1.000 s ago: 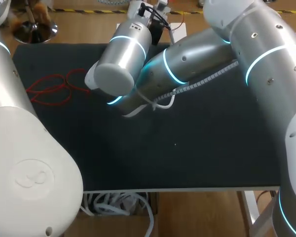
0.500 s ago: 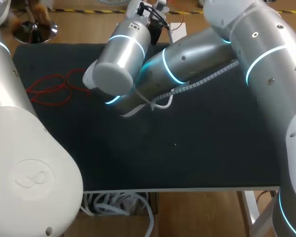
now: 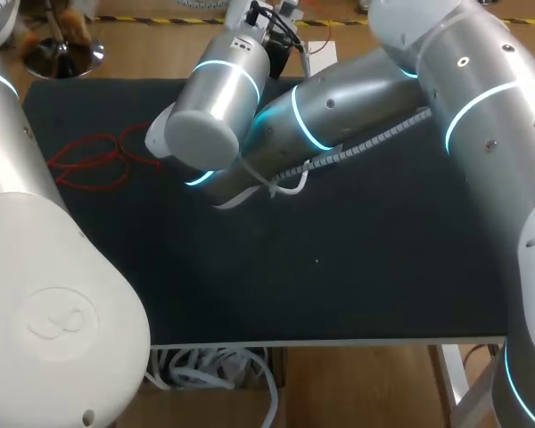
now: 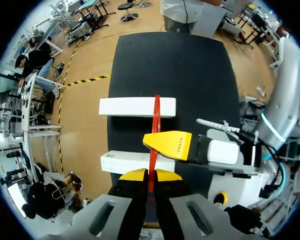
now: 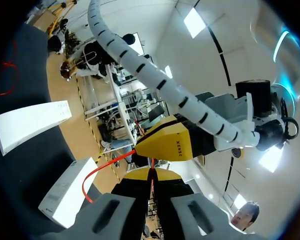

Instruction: Grab the tape and strap the tape.

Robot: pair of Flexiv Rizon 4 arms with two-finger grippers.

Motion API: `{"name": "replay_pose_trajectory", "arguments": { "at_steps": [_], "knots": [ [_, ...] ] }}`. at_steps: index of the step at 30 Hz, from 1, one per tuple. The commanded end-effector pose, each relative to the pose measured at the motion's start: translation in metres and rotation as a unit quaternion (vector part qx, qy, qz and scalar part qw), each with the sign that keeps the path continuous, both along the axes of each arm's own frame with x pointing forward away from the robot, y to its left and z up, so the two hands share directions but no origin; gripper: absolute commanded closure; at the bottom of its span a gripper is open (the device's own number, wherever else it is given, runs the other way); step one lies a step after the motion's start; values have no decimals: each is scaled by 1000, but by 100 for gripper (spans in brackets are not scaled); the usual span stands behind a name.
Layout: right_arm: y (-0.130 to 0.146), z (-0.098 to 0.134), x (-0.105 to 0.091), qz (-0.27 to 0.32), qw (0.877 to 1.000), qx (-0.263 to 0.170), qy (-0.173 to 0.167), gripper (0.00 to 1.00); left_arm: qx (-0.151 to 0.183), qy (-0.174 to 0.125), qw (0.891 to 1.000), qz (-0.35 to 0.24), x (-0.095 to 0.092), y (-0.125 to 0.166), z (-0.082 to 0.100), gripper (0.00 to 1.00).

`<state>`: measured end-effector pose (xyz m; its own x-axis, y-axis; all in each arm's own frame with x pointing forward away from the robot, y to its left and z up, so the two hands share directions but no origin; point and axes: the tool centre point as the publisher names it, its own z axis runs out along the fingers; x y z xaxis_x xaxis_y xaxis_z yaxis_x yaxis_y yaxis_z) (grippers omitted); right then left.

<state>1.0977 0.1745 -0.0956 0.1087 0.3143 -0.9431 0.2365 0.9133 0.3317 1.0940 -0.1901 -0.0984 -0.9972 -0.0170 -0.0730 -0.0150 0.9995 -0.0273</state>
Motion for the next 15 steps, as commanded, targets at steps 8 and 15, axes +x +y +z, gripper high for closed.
{"name": "replay_pose_trajectory", "arguments": {
  "at_steps": [8, 15],
  "knots": [
    [2, 6, -1, 5, 1000, 7, 6, 100, 2, 1, 1000, 1, 0, -1, 1, 100],
    [6, 6, -1, 10, 1000, 8, 7, 100, 2, 1, 1000, 1, 0, -1, 1, 100]
  ]
}}
